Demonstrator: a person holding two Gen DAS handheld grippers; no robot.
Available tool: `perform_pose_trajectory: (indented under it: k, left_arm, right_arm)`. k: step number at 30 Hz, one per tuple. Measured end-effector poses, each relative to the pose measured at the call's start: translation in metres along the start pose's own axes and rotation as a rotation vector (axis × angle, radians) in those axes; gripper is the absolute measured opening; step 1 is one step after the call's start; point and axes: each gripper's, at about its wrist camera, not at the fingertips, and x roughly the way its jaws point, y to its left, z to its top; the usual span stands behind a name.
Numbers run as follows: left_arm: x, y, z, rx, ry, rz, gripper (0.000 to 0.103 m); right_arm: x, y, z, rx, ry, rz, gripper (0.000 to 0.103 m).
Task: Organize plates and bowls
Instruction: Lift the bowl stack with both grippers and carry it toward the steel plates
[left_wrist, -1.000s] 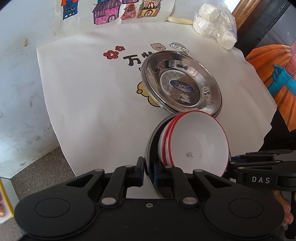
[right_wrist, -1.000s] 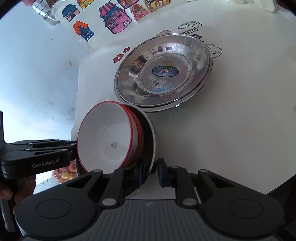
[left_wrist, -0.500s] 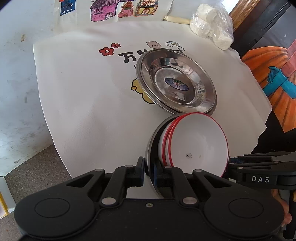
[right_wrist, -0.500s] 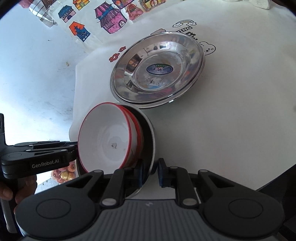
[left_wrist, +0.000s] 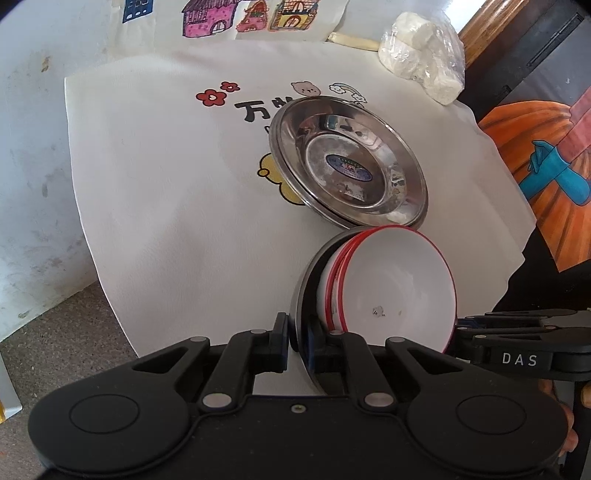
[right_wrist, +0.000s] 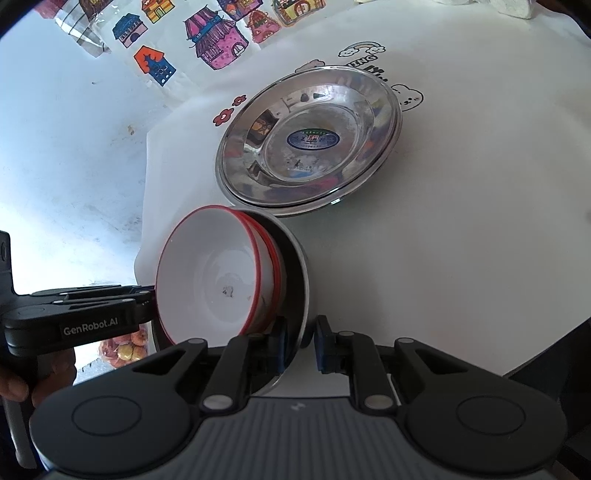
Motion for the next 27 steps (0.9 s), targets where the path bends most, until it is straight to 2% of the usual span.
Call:
perform_pose_trajectory:
  k: [16, 27]
  left_arm:
    - [-0.007, -0.021, 0.01, 0.019, -0.022, -0.022, 0.009]
    - [-0.015, -0.029, 0.022, 0.013, -0.057, -0.065, 0.009]
  right_arm:
    - [-0.02, -0.015, -0.003, 0.046, -0.055, 0.026, 0.017]
    - [-0.038, -0.026, 0.001, 0.09, -0.089, 0.064, 0.017]
